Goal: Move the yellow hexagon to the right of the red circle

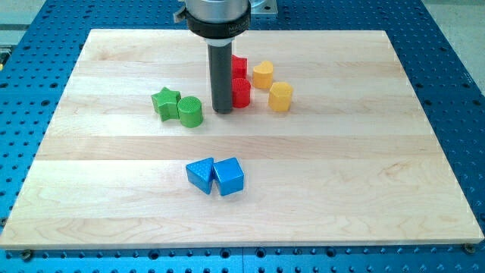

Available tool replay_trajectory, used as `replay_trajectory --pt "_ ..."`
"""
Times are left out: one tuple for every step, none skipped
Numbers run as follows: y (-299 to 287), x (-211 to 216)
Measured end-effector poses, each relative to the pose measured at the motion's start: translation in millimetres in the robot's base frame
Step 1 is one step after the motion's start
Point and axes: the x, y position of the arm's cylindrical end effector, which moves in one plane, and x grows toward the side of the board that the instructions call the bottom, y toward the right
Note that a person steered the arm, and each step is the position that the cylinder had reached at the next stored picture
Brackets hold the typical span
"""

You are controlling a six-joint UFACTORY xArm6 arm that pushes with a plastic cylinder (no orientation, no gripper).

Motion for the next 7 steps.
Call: replay_trajectory --pt "0 -15" --pt "0 -14" --pt "0 0" --pt "10 56" --pt "80 61" --pt "148 61" --pt "172 37"
